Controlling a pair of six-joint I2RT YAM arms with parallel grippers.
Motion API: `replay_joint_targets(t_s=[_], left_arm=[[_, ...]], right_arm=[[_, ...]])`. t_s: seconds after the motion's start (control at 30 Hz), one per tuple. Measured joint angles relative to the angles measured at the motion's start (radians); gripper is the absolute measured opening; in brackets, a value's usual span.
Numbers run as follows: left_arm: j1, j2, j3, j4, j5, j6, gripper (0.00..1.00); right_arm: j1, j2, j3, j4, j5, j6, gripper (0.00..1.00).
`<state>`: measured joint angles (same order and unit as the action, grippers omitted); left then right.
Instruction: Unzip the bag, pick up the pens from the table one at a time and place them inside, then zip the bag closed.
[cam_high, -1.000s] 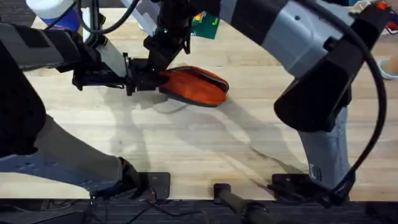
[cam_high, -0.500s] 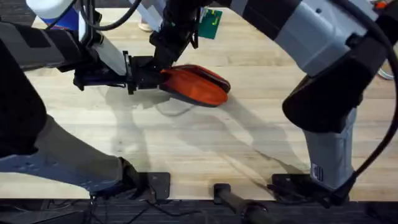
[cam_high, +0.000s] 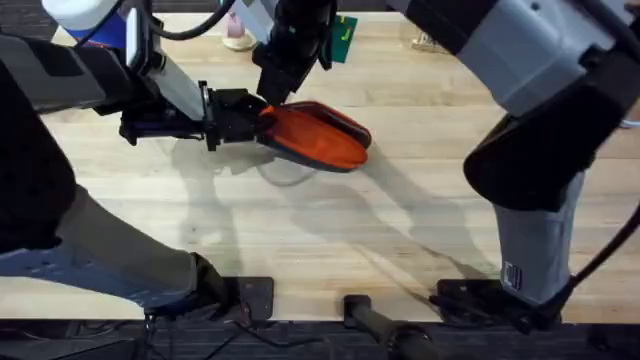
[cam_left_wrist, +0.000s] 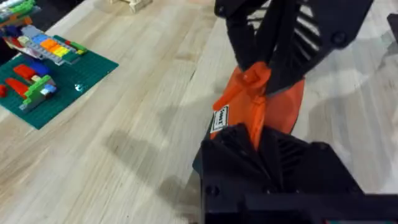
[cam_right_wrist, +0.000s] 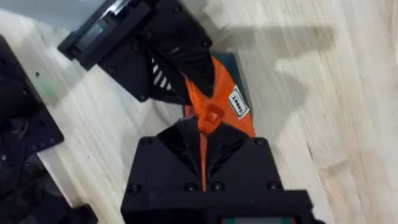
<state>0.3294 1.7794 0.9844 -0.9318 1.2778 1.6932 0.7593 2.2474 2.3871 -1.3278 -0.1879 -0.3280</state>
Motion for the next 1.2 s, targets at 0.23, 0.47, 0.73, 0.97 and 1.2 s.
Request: replay_joint_targets(t_s=[0.23,0.47,0.73,0.97,1.2], left_arm=[[0.007,0.006,-0.002,0.011,-0.093,-0.001,0.043],[0.013,0.009,-0.005,0.008,-0.149,-0.003,0.043],[0.013,0.009,-0.005,0.008,-0.150,-0.003,0.043],[0.013,0.009,-0.005,0.008,-0.150,-0.003,0.043],[0.013,0.009,-0.005,0.008,-0.150,-0.003,0.043]], right_arm=[[-0.041,-0.085,0.002,-0.049,0.019,-0.043,0.030],[-0.079,-0.177,0.035,-0.080,0.038,-0.070,0.030],[-0.079,-0.157,0.035,-0.083,0.090,-0.077,0.066],[-0.079,-0.157,0.035,-0.065,0.099,-0.083,0.969],[-0.079,-0.157,0.035,-0.057,0.099,-0.075,0.997]])
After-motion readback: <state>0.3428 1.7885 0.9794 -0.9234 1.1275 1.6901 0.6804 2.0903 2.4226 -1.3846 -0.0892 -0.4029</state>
